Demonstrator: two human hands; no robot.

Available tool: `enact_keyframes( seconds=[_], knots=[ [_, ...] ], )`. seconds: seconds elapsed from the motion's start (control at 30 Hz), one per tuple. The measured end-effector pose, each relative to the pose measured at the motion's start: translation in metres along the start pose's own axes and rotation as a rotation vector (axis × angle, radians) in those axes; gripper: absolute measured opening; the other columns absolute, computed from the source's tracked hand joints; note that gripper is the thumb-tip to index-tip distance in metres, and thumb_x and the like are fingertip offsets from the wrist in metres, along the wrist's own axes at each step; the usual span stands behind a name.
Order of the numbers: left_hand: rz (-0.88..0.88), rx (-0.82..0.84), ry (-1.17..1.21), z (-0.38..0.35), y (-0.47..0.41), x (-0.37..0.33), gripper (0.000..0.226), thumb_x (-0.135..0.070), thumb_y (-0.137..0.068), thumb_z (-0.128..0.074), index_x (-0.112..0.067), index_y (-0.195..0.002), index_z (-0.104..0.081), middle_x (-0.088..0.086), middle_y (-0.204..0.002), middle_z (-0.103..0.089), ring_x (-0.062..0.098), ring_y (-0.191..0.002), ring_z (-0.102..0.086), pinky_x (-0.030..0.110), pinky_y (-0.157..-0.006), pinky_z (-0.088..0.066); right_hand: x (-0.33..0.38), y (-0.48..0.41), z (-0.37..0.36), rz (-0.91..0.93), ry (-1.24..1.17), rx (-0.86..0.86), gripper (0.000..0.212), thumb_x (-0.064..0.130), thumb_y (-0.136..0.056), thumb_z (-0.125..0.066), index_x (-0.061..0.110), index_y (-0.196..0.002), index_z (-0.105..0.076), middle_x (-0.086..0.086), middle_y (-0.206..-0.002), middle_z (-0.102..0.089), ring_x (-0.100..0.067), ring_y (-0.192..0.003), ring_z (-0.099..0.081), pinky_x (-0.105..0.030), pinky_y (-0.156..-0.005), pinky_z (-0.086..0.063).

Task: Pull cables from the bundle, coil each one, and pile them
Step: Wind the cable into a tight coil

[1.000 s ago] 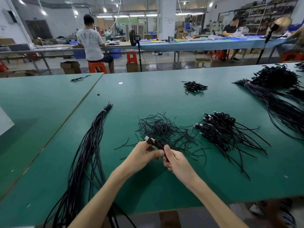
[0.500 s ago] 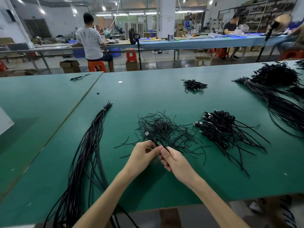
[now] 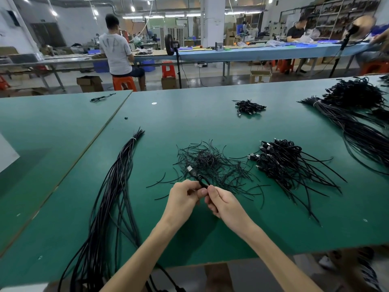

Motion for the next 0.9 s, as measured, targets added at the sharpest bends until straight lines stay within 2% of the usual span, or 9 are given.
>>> enact_keyframes(
  seconds=[0.13,0.23,0.33,0.4,0.5,0.6,0.7,0.8,0.9],
  knots=[
    [-0.034,-0.018,-0.045,0.002,0.004,-0.002,0.023,-0.010,-0.097,-0.069,-0.018,-0.076,-0.074,-0.005,-0.070,-0.064,0.007,-0.061,-0.055,0.017,-0.065,-0.044,-0.001,-0.001,0.000,0.008,0.038,-0.019,0.037,0.041,-0.109,-0.039,0.025,-0.084,-0.062,0.019,-0.062,-0.055,-0.003,-0.058,-0.045,-0.018,-0.054,-0.037],
    [-0.074,-0.060,-0.145,-0.001,0.008,-0.007,0.020,-0.012,-0.100,-0.065,-0.013,-0.081,-0.073,-0.001,-0.078,-0.059,0.008,-0.065,-0.056,0.013,-0.066,-0.042,0.001,-0.001,0.001,0.011,0.039,-0.033,0.040,0.040,-0.110,-0.039,0.021,-0.081,-0.060,0.012,-0.061,-0.050,-0.008,-0.057,-0.042,-0.021,-0.051,-0.033],
    [-0.150,-0.103,-0.261,-0.005,0.011,-0.013,0.016,-0.011,-0.102,-0.061,-0.009,-0.089,-0.071,-0.002,-0.082,-0.054,0.014,-0.068,-0.054,0.021,-0.067,-0.044,0.002,0.000,0.002,0.014,0.054,-0.052,0.045,0.039,-0.110,-0.039,0.013,-0.077,-0.055,0.004,-0.063,-0.045,-0.014,-0.057,-0.039,-0.025,-0.049,-0.029],
    [-0.192,-0.112,-0.360,-0.008,0.012,-0.016,0.016,-0.013,-0.104,-0.058,-0.008,-0.092,-0.068,-0.002,-0.086,-0.052,0.018,-0.071,-0.053,0.031,-0.069,-0.046,0.003,0.001,0.003,0.008,0.037,-0.056,0.046,0.036,-0.111,-0.038,0.014,-0.075,-0.054,0.007,-0.059,-0.045,-0.010,-0.052,-0.038,-0.023,-0.047,-0.029],
    [-0.229,-0.086,-0.411,-0.009,0.012,-0.019,0.017,-0.014,-0.105,-0.055,-0.009,-0.092,-0.065,-0.004,-0.088,-0.050,0.020,-0.071,-0.054,0.038,-0.070,-0.048,0.005,0.003,0.005,0.000,-0.002,-0.059,0.045,0.032,-0.111,-0.038,0.015,-0.072,-0.051,0.011,-0.057,-0.042,-0.007,-0.049,-0.035,-0.021,-0.045,-0.027],
    [-0.285,-0.057,-0.490,-0.007,0.013,-0.023,0.017,-0.013,-0.105,-0.055,-0.010,-0.092,-0.064,-0.004,-0.090,-0.050,0.020,-0.067,-0.055,0.039,-0.066,-0.049,0.008,0.002,0.004,-0.005,-0.064,-0.039,0.045,0.028,-0.112,-0.038,0.015,-0.069,-0.043,0.013,-0.055,-0.037,-0.005,-0.047,-0.031,-0.017,-0.044,-0.026],
    [-0.411,-0.066,-0.680,-0.004,0.016,-0.033,0.014,-0.017,-0.105,-0.057,-0.012,-0.097,-0.066,-0.004,-0.095,-0.054,0.022,-0.064,-0.051,0.036,-0.061,-0.048,0.009,0.002,0.004,-0.009,-0.090,-0.019,0.044,0.028,-0.112,-0.037,0.014,-0.070,-0.040,0.012,-0.056,-0.035,-0.006,-0.047,-0.029,-0.018,-0.044,-0.024],
    [-0.520,-0.035,-0.817,-0.005,0.018,-0.040,0.015,-0.019,-0.106,-0.056,-0.015,-0.097,-0.067,-0.003,-0.095,-0.056,0.021,-0.061,-0.048,0.036,-0.063,-0.050,0.008,0.002,0.004,-0.006,-0.084,-0.031,0.042,0.030,-0.112,-0.037,0.011,-0.075,-0.041,0.007,-0.059,-0.033,-0.009,-0.050,-0.027,-0.020,-0.045,-0.023],
    [-0.471,0.025,-0.777,-0.004,0.015,-0.038,0.020,-0.026,-0.109,-0.047,-0.017,-0.098,-0.062,-0.007,-0.097,-0.049,0.022,-0.063,-0.050,0.038,-0.063,-0.049,0.005,0.001,0.004,0.019,-0.053,-0.029,0.043,0.033,-0.112,-0.037,0.011,-0.075,-0.043,0.008,-0.060,-0.036,-0.009,-0.051,-0.029,-0.020,-0.046,-0.025]
  ],
)
Point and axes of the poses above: each hand's wrist, its own y-axis away from the middle knuckle, its own z-axis out of the back of the hand, x = y × z, the point moved 6 cm from there along -y, towards the middle knuckle
